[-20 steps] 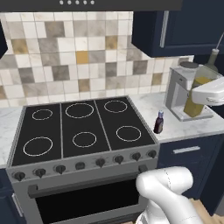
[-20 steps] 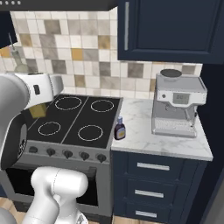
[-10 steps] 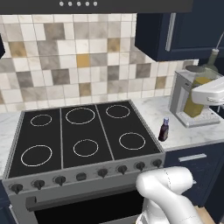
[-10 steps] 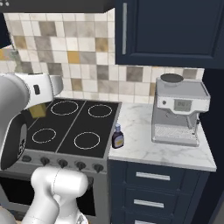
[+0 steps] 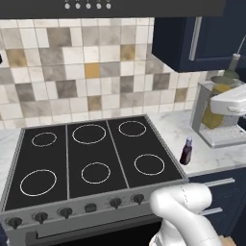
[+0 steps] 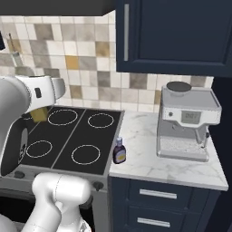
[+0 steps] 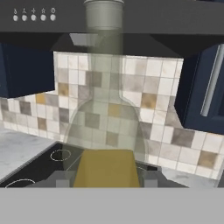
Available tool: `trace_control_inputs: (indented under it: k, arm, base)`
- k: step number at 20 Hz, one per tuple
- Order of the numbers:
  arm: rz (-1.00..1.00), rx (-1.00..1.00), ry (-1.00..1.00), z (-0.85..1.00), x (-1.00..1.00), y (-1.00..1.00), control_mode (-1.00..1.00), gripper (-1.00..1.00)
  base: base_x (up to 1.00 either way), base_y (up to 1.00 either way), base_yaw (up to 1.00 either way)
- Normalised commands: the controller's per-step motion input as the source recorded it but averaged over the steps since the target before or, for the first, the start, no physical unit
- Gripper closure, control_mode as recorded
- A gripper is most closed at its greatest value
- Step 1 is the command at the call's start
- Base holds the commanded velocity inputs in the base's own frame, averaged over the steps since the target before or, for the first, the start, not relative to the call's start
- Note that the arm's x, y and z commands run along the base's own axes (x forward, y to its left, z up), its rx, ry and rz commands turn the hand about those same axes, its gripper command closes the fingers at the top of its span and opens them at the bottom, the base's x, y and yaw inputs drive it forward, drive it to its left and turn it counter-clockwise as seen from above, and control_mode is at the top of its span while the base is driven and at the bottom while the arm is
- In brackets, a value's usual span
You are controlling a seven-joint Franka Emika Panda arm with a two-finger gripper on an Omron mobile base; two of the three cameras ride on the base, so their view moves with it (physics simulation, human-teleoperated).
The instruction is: Take 2 condiments from the cabinet and move them on the counter near the stove.Make sure the condiments are lined up with each other, next to each other.
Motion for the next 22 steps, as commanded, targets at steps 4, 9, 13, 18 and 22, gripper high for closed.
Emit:
trace_control_inputs:
  k: [4,9,13,18,22]
  arm:
    - [0.0,0.0,0.0,0.0,0.0,0.0,1.0,1.0]
    - [0.0,0.0,0.0,0.0,0.0,0.0,1.0,1.0]
    - [0.0,0.0,0.0,0.0,0.0,0.0,1.0,1.0]
    - [0.0,0.0,0.0,0.0,0.0,0.0,1.0,1.0]
    - [0.0,0.0,0.0,0.0,0.0,0.0,1.0,1.0]
  base:
    - [0.43,-0.21,0.0]
    - [0.43,-0.26,0.0]
    - [0.24,-0.04,0.0]
    - [0.1,0.0,0.0]
    - [0.09,0.0,0.0]
